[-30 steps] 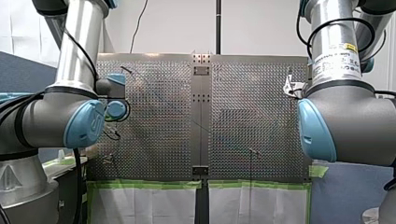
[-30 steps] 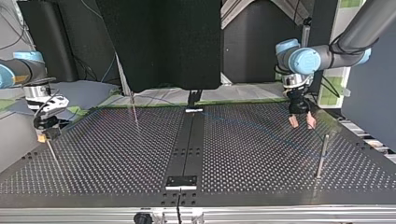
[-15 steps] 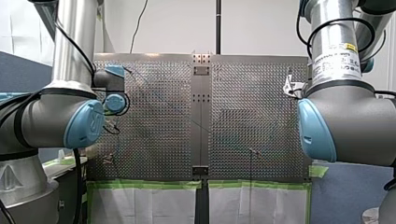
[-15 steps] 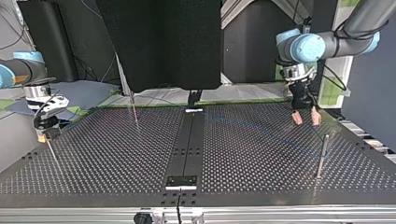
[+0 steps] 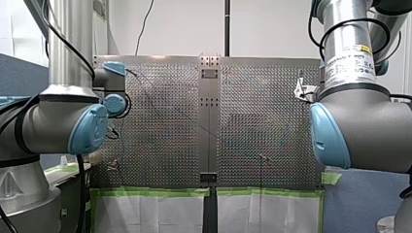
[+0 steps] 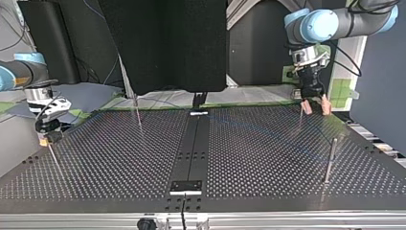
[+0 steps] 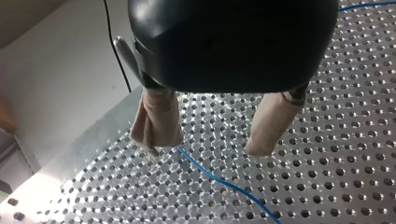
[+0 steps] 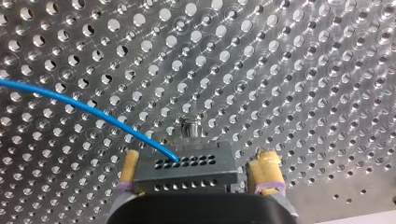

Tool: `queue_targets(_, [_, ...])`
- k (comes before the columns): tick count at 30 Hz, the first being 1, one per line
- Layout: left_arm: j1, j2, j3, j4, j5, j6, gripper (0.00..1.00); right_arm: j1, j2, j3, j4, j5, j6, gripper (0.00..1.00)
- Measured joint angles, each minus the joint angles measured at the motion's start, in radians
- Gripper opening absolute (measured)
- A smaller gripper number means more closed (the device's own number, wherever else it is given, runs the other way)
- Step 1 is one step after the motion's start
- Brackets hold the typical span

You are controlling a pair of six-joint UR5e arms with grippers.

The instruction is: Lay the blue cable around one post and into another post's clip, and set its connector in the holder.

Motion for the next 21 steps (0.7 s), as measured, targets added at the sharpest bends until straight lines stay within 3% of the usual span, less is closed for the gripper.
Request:
queue_targets(12, [-0.015, 0.126, 0.103, -0.126, -0.106, 0.126, 1.00, 0.000, 0.000, 0.000, 0.000, 0.000, 0.000, 1.00])
queue_targets(21, [-0.027, 0.164, 0.186, -0.210, -0.130, 0.210, 1.00, 0.000, 0.000, 0.000, -0.001, 0.000, 0.000, 1.00])
